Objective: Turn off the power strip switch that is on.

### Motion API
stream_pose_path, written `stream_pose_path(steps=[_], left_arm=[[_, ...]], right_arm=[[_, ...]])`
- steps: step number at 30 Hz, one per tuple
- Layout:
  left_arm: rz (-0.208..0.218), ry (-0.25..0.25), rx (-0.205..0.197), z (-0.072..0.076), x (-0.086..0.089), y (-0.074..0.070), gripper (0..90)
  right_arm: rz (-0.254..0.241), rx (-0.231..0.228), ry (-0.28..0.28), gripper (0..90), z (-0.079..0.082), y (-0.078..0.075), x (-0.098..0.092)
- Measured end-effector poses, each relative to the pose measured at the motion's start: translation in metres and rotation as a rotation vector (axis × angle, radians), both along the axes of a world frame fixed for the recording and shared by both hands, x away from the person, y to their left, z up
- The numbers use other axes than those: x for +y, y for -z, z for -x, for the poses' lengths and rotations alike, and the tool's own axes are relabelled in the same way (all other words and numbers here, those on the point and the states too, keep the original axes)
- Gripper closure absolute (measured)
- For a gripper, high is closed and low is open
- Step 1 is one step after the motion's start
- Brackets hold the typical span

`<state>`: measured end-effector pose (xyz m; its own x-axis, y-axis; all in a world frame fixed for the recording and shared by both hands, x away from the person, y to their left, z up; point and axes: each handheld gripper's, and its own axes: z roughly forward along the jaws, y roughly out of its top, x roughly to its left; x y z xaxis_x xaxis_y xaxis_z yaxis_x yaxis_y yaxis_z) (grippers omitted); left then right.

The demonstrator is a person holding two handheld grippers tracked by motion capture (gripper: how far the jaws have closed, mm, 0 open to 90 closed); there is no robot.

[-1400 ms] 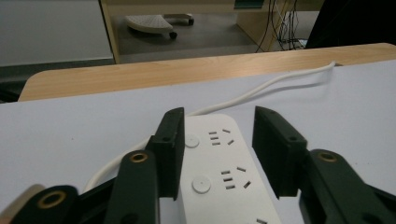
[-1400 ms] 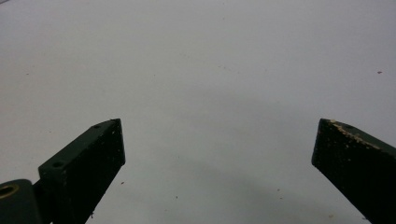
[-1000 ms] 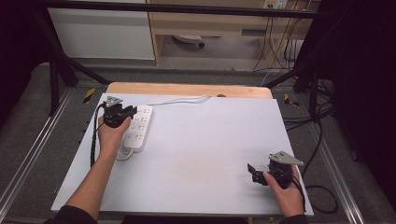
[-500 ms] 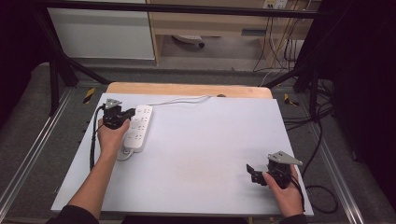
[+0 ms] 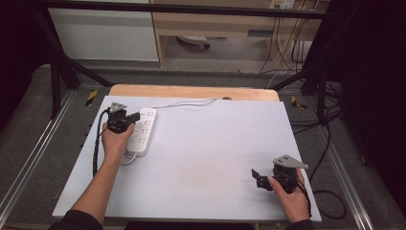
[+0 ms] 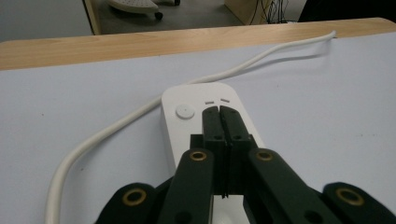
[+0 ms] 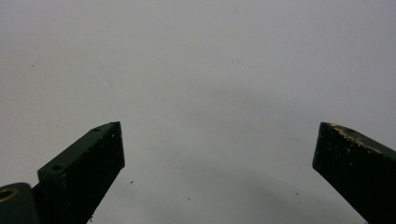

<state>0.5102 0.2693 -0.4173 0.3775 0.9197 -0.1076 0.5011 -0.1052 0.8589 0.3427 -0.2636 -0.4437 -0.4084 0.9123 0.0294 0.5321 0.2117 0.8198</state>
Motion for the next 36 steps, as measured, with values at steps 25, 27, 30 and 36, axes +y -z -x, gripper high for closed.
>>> stream_pose_path(steps=[25, 27, 30, 36], left_arm=[[-0.024, 0.009, 0.051, 0.009, 0.006, 0.013, 90.0], [-0.024, 0.013, 0.049, 0.011, 0.007, 0.013, 90.0], [-0.024, 0.016, 0.048, 0.015, 0.008, 0.013, 90.0], [-0.026, 0.022, 0.045, 0.022, 0.01, 0.014, 90.0]], right_arm=[[0.006, -0.017, -0.038, 2.8, 0.001, -0.001, 0.005], [0.008, -0.015, -0.039, 2.8, 0.001, -0.001, 0.005], [0.007, -0.013, -0.039, 2.8, 0.001, 0.0, 0.005], [0.017, -0.016, -0.041, 3.7, 0.001, -0.001, 0.005]])
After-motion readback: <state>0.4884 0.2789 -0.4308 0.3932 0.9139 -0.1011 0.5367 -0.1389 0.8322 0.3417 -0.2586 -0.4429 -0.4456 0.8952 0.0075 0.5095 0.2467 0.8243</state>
